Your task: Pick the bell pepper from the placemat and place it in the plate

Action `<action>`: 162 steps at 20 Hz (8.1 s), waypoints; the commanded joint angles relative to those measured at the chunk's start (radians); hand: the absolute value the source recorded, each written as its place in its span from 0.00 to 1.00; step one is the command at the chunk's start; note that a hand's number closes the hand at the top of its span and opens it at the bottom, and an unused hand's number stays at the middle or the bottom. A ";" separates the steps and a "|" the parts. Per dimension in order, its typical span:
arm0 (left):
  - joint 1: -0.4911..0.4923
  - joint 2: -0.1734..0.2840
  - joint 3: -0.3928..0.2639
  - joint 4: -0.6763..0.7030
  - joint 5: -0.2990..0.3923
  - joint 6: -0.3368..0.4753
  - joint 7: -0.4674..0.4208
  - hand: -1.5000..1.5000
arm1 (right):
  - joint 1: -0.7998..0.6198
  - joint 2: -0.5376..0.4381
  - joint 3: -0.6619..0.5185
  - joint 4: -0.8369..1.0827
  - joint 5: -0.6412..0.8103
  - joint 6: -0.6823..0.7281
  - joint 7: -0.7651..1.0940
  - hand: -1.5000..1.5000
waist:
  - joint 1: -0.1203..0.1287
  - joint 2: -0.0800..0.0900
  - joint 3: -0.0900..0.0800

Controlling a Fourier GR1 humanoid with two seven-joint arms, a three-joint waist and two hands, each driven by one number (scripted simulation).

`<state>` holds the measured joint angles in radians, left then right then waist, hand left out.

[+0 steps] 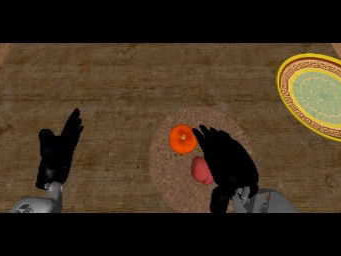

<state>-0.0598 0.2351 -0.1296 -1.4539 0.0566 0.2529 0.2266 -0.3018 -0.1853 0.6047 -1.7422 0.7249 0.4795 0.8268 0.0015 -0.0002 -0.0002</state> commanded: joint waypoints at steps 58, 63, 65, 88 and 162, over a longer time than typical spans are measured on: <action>0.017 -0.096 0.102 -0.022 -0.110 -0.105 0.001 0.50 | -0.421 -0.324 -0.914 0.709 0.149 -0.583 -0.609 1.00 | 0.012 0.004 0.001; -0.018 -0.106 0.128 0.044 -0.105 -0.107 -0.024 0.50 | -0.465 -0.363 -0.931 0.920 0.145 -0.628 -0.705 1.00 | 0.012 0.005 0.000; 0.032 -0.120 0.094 -0.020 -0.130 -0.095 -0.005 0.50 | -0.471 -0.358 -0.930 1.006 0.167 -0.698 -0.739 1.00 | 0.014 0.004 0.001; 0.049 -0.121 0.086 -0.040 -0.138 -0.114 -0.013 0.50 | -0.534 -0.500 -1.094 1.473 -0.007 -0.415 -1.225 0.00 | 0.033 0.011 0.005; 0.023 -0.116 0.130 -0.030 -0.132 -0.168 -0.014 0.50 | -0.223 -0.660 -1.340 1.594 -0.389 -0.450 -1.510 0.00 | 0.050 0.021 0.009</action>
<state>-0.0500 0.1024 -0.0076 -1.4748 -0.0842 0.1030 0.2176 -0.5366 -0.8632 -0.7377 -0.1465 0.3319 0.0776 -0.6748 0.0436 0.0194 0.0077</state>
